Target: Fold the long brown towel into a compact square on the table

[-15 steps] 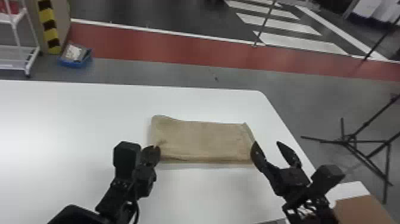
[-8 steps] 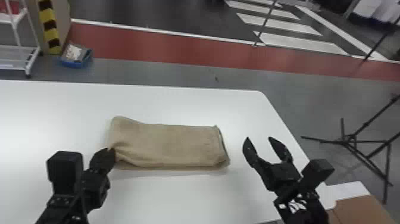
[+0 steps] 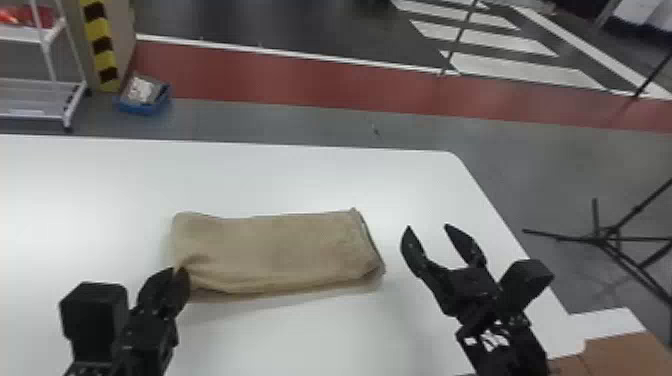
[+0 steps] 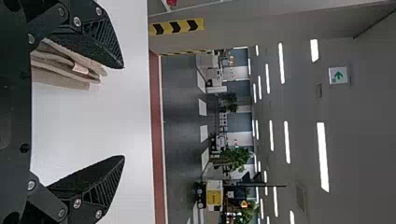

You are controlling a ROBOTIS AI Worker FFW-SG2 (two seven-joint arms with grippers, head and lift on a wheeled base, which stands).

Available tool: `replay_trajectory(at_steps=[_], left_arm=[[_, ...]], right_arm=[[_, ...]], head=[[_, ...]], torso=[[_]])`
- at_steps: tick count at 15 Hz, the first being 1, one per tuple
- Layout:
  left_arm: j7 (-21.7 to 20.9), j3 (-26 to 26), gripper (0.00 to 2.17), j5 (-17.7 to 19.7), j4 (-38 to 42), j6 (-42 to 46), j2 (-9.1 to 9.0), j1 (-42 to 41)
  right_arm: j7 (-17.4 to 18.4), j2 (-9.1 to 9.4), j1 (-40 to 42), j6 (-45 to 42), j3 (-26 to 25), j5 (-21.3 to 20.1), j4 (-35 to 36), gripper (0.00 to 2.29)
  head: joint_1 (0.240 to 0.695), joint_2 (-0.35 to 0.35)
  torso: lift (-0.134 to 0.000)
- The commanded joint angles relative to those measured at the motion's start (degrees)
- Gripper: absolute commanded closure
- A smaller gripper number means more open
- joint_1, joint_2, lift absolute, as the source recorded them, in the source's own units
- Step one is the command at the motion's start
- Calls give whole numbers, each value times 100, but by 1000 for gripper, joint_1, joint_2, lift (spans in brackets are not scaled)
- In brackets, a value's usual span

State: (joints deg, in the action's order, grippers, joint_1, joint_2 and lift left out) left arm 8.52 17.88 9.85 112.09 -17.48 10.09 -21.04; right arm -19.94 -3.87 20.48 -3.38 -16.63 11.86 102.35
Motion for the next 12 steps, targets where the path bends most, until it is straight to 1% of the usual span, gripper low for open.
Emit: replay_trajectory(at_steps=[1, 2, 3, 4, 5, 7, 9, 11, 12], left_arm=[[9, -48, -1, -97, -144, 609, 2, 47], [141, -65, -1, -150, -152, 715, 11, 38], [387, -74, -1, -343, -152, 943, 11, 29], [475, -127, 29, -431, -108, 1066, 11, -14], [475, -206, 36, -431, -21, 1189, 11, -85], [422, -171, 39, -431, 23, 1295, 11, -94], [185, 5, 76, -422, -152, 1259, -7, 109], [53, 251, 80, -405, -522, 1224, -42, 460], [18, 374, 242, -387, -706, 1154, -51, 671]], right_arm=[[-1, -9, 18, 0, -16, 9, -5, 221], [-1, -9, 26, 0, -33, 18, -5, 218], [-1, -18, 26, 18, -51, 18, -5, 218], [-1, -26, 26, 35, -60, 18, 4, 218], [-1, -26, 18, 53, -51, 18, 22, 218], [8, -26, -35, 229, -24, -8, 48, 218], [43, -26, -123, 492, 11, -96, 101, 218], [43, -26, -176, 774, 20, -201, 233, 218], [43, -26, -176, 862, 20, -228, 294, 218]], head=[[695, -287], [695, -280], [695, -276], [695, -269], [695, -259], [695, -242], [695, -239], [695, -249], [695, -267]], torso=[[-115], [-115], [-115], [-115], [-115], [-115], [-115], [-115], [-115]])
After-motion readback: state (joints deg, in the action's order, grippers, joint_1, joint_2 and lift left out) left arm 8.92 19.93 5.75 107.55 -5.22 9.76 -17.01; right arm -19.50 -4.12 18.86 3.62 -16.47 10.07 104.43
